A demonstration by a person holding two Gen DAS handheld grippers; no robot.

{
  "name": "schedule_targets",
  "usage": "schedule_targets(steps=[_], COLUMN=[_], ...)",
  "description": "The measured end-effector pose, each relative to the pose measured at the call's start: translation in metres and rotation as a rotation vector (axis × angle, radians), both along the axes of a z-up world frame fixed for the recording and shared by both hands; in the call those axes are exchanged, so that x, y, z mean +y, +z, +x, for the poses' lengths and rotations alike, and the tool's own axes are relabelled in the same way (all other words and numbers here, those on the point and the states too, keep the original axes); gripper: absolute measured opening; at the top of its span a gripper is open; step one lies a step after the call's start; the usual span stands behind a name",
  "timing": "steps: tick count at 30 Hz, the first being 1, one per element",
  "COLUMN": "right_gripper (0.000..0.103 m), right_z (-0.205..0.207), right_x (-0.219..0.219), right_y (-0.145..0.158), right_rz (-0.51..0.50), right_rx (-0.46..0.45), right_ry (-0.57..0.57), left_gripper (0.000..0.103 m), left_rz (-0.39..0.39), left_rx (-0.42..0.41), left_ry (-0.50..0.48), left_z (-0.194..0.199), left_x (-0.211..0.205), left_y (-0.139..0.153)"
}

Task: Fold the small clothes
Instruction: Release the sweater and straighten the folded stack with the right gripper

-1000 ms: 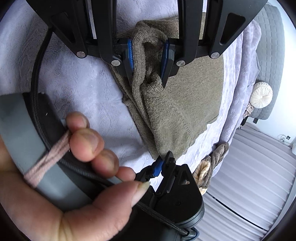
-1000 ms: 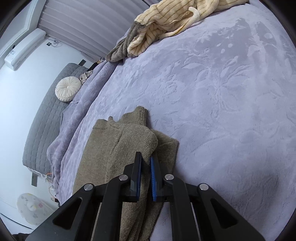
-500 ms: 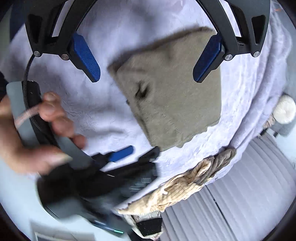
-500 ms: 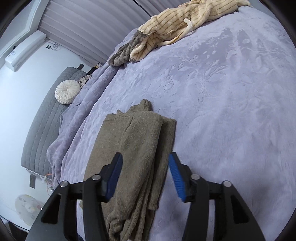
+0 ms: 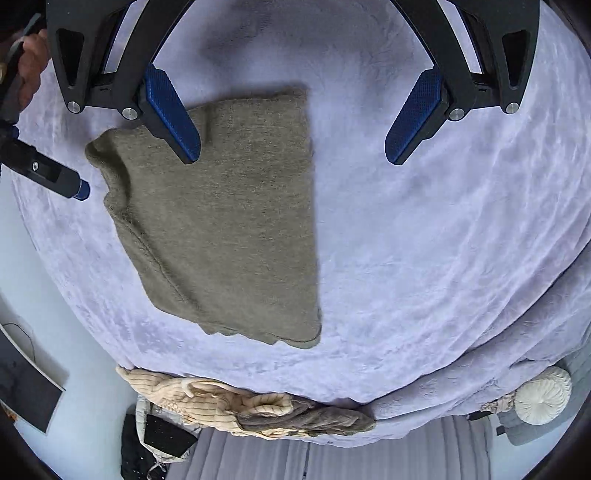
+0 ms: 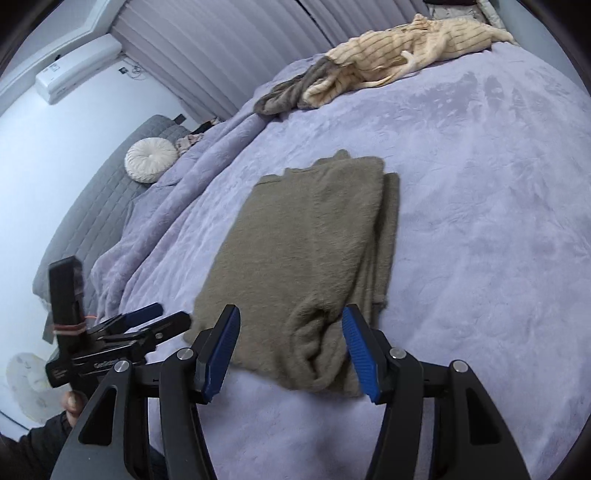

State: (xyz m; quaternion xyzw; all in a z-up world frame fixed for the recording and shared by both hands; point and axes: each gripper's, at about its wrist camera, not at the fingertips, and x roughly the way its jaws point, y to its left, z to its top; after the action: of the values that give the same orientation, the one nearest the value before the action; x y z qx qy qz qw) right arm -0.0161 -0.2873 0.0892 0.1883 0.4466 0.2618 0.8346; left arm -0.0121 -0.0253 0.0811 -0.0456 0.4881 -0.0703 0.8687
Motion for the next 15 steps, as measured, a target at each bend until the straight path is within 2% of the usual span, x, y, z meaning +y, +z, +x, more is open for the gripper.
schedule_targets(steps=[1,2,3,4,5,6,8,11,13,15], right_gripper=[0.062,0.061,0.051,0.035,0.011,0.011,0.011,0.020,0.021,0.021], right_z=[0.000,0.003,0.007,0.010,0.013,0.012,0.005,-0.004,-0.011,-0.012], right_x=[0.008,0.014,0.017,0.018,0.016,0.010,-0.009,-0.030,-0.025,-0.008], right_y=[-0.003,-0.008,-0.015,-0.022,-0.031,-0.037,-0.039,-0.031,-0.012,0.005], right_rz=[0.019,-0.010,-0.083,-0.156,-0.221,-0.217,-0.144,-0.072,-0.110,-0.117], right_rx=[0.018,0.037,0.056,0.070,0.091,0.101,0.107,0.109,0.044,-0.016], right_ry=[0.038,0.044,0.007,-0.025,-0.044,-0.060,-0.111,-0.184,-0.193,-0.141], left_gripper=[0.101,0.101,0.101,0.101,0.101,0.101,0.101,0.101,0.101,0.101], left_rz=[0.019,0.041,0.049,0.041,0.030,0.017,0.017,0.000,-0.023,-0.021], left_rx=[0.005,0.014,0.031,0.047,0.062,0.071,0.065,0.025,-0.014,-0.023], left_ry=[0.000,0.000,-0.002,-0.004,-0.003,-0.002,-0.001,-0.014,-0.018,-0.004], left_z=[0.002,0.005,0.008,0.010,0.010,0.005,-0.004,-0.011,-0.009,0.000], left_x=[-0.003,-0.008,-0.010,-0.012,-0.011,-0.009,-0.006,-0.003,-0.002,-0.003], left_y=[-0.004,-0.009,-0.016,-0.021,-0.025,-0.027,-0.024,-0.007,0.008,0.014])
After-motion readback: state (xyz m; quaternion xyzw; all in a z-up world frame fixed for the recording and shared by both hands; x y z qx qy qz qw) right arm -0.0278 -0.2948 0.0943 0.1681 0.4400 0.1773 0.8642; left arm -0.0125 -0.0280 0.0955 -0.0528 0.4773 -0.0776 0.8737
